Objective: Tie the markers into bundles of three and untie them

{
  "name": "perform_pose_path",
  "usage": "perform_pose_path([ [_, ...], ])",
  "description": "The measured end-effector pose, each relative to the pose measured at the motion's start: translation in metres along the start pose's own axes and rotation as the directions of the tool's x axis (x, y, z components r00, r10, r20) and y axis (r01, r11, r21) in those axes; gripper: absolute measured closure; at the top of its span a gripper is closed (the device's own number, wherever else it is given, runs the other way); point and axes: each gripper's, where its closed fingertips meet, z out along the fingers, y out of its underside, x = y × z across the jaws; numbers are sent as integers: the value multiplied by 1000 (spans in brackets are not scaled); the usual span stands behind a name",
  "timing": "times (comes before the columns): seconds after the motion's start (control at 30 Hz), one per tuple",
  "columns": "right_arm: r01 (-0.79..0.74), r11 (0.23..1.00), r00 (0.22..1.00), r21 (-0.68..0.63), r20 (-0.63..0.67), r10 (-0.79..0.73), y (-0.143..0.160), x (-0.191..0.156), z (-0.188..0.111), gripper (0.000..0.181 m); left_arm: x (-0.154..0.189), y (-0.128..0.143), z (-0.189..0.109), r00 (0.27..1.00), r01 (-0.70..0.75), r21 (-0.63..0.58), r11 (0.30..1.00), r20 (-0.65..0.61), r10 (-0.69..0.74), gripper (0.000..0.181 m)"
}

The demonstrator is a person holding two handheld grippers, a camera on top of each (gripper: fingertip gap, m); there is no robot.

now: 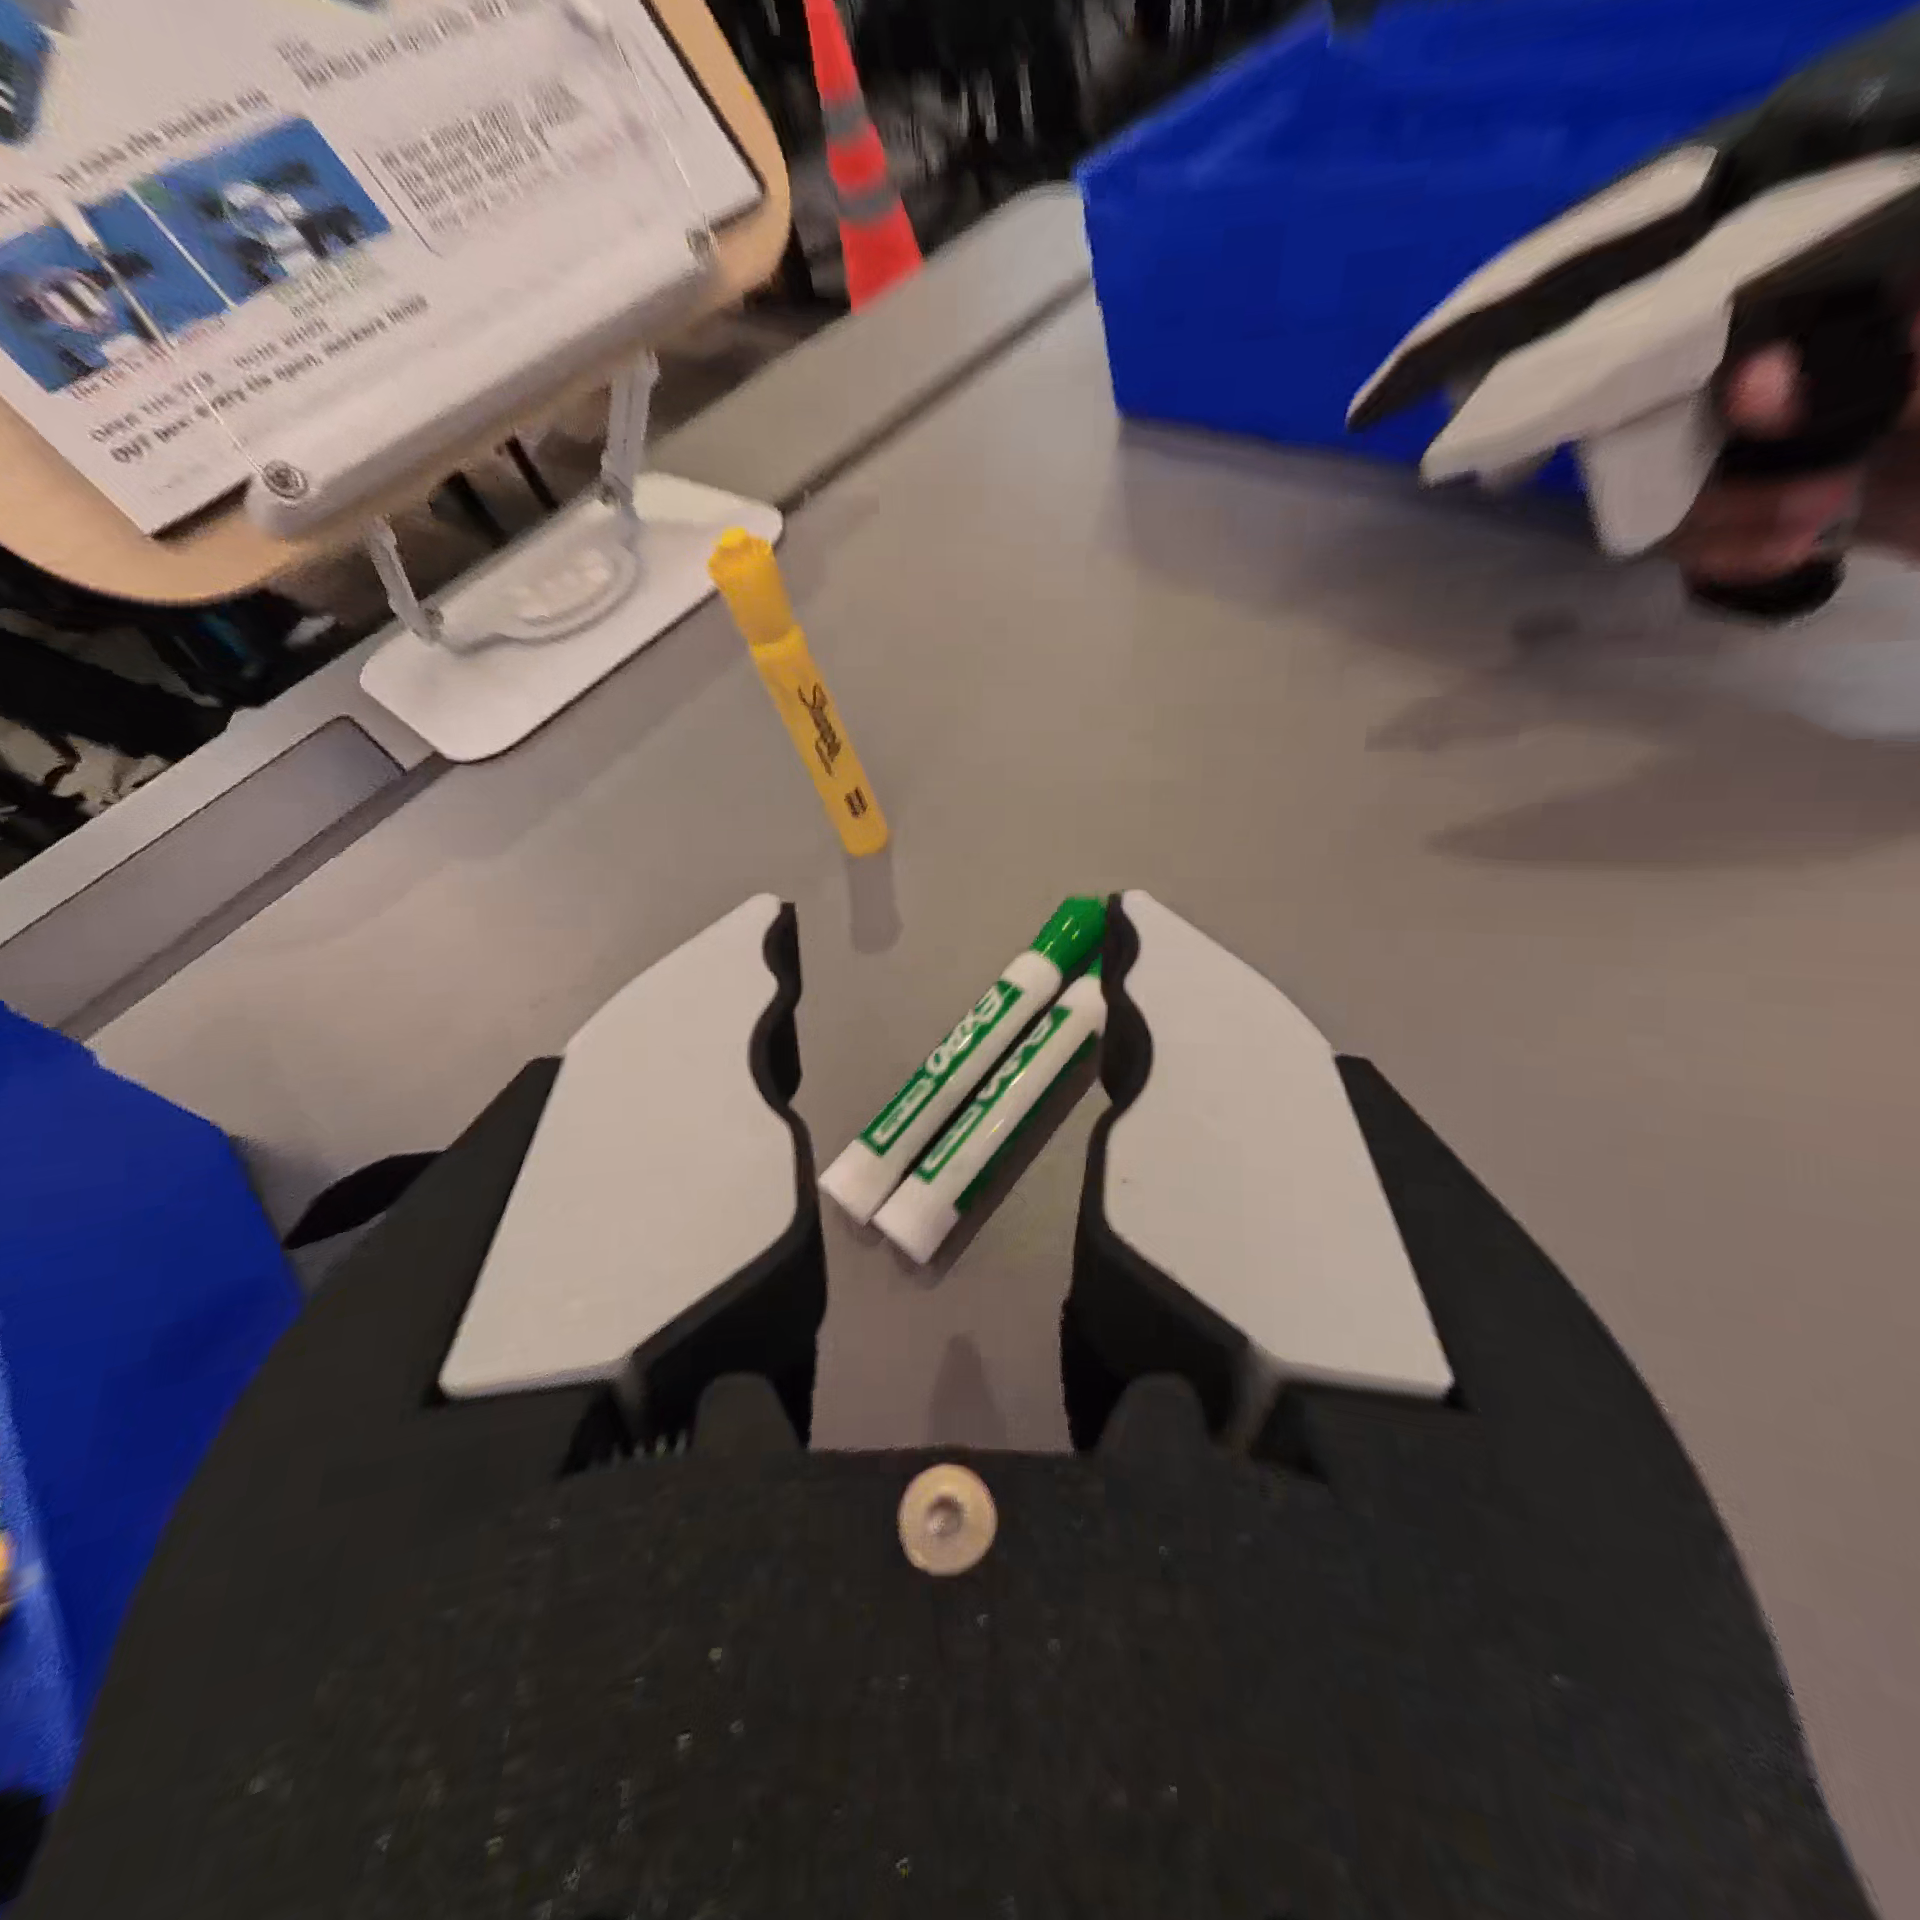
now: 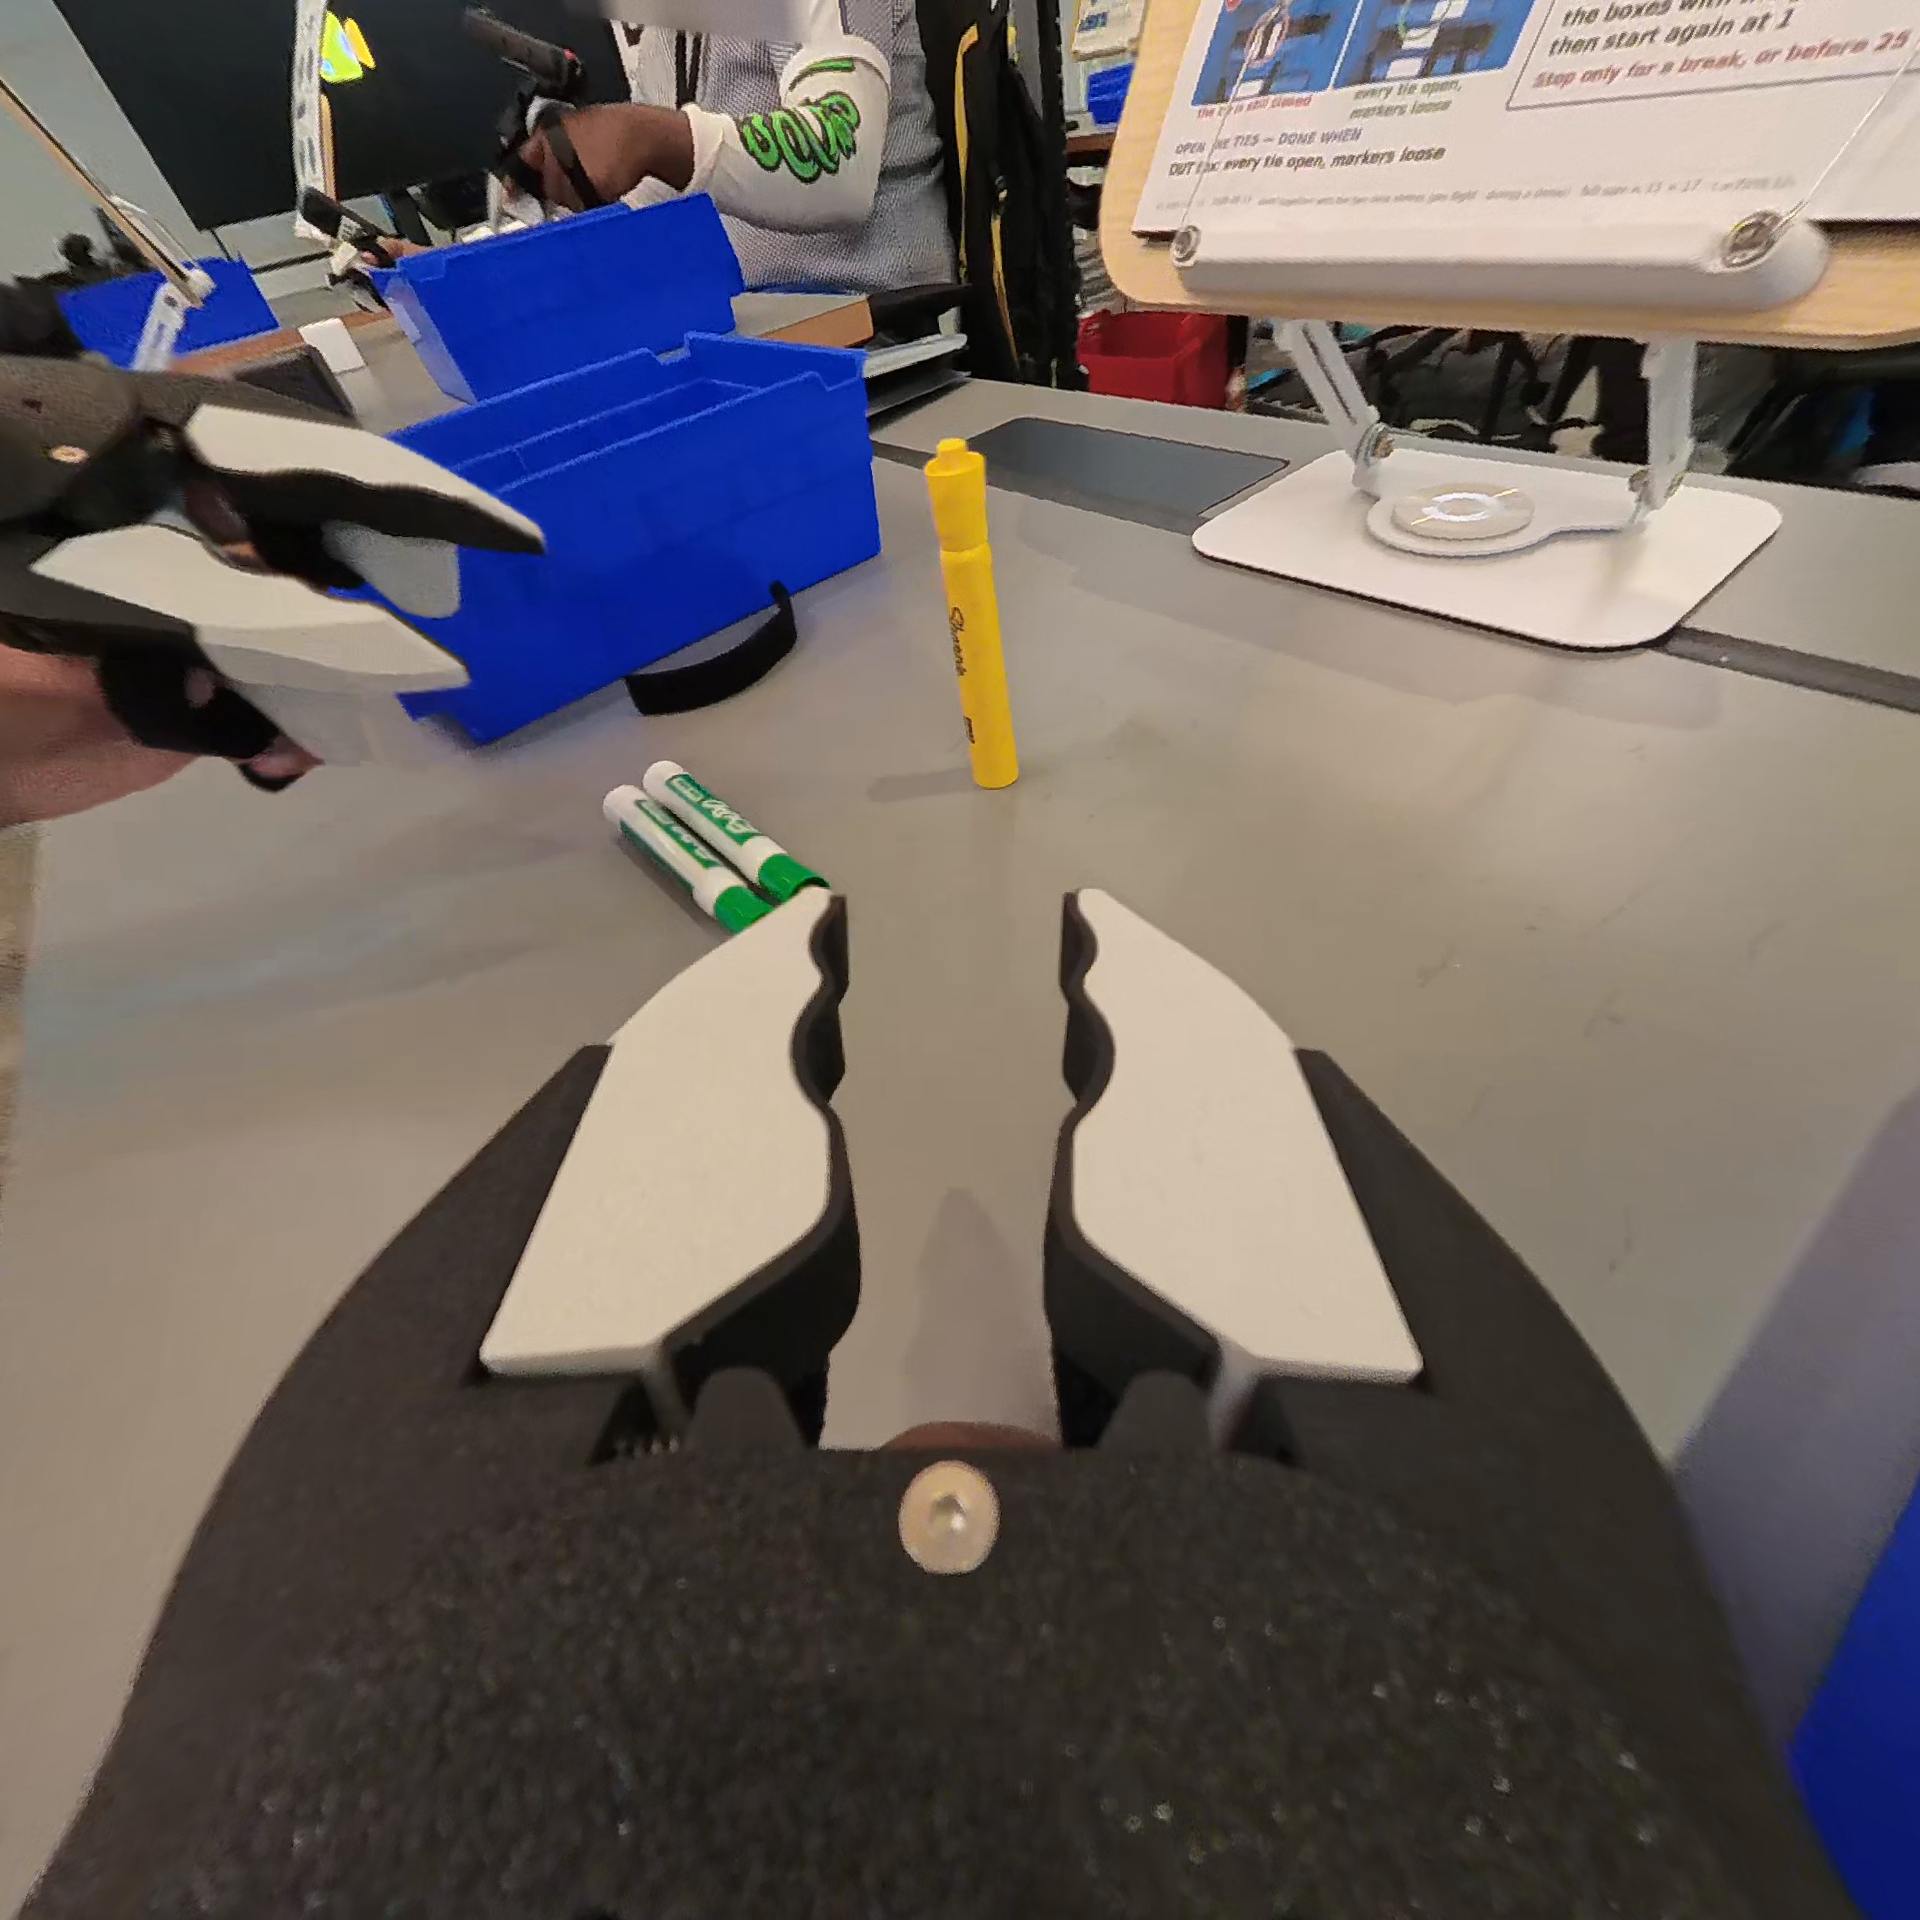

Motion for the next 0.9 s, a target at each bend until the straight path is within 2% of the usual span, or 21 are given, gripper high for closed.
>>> perform_pose_path([
  [0.17, 49, 999, 997, 4, -58, -48, -1, 5, 0, 139, -1, 5, -8, 987, 148, 103, 984, 51, -154, 126],
  [0.37, 34, 999, 998, -2, -60, -34, 2, 5, 3, 135, 1, 11, -3, 908, 418, 81, 905, -71, -413, 123],
  [0.5, 29, 1000, 998, -5, -52, -29, 3, 2, 6, 135, -1, 15, -3, 925, 379, 79, 922, -38, -377, 124],
  [0.9, 11, 1000, 998, -29, -63, -13, 8, 9, 6, 137, 11, 16, 3, 952, 305, 59, 950, -45, -303, 128],
])
